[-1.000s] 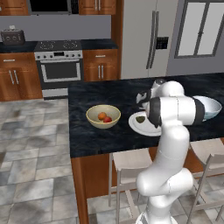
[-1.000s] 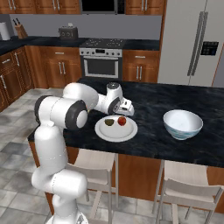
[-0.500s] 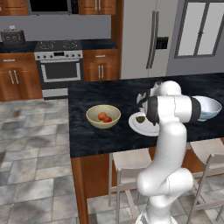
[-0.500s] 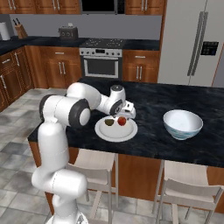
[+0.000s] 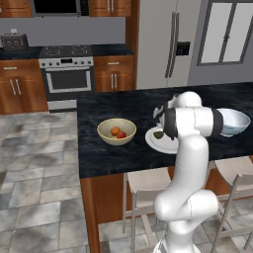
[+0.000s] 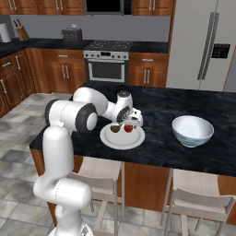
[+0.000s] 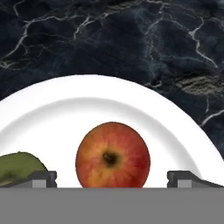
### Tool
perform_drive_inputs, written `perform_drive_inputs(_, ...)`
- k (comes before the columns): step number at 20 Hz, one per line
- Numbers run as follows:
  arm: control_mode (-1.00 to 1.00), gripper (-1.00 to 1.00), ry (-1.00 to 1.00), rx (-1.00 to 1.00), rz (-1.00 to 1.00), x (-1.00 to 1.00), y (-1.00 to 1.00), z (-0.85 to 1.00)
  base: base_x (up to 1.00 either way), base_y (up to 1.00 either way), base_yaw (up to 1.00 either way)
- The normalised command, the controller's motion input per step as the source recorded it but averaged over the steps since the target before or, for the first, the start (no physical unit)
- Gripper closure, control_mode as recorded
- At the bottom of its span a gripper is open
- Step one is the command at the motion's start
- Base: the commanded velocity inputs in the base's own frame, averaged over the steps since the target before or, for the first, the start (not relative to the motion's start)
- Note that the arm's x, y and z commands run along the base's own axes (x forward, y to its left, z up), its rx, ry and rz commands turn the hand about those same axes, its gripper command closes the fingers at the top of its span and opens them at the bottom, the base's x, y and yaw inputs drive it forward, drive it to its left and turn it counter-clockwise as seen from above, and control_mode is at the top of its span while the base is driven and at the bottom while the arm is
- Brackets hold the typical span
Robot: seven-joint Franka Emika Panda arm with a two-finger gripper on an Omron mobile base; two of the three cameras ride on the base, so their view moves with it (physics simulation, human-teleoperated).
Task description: Take the fruits from the plate on the dining counter and place two fruits in each bowl.
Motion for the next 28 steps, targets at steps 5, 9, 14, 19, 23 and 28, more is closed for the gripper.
perform_drive_inputs(5,-1.0,-1.0,0.02,0.0,0.0,0.24,-0.01,-0.08,0.0,0.0,0.0)
perform_drive_inputs(9,-1.0,-1.0,0.0,0.0,0.0,0.19,0.0,-0.11,0.0,0.0,0.0)
perform_drive_inputs(14,-1.0,-1.0,0.04,0.0,0.0,0.01,-0.02,-0.06,0.0,0.0,0.0)
perform_drive_inputs(19,-1.0,-1.0,0.07,0.0,0.0,0.0,-0.08,0.0,0.0,0.0,0.0)
perform_drive_inputs(23,-1.0,-1.0,0.08,0.0,0.0,0.0,-0.01,-0.04,0.0,0.0,0.0)
perform_drive_inputs(28,-1.0,1.0,0.08,0.0,0.0,0.0,0.0,-0.21,0.0,0.0,0.0)
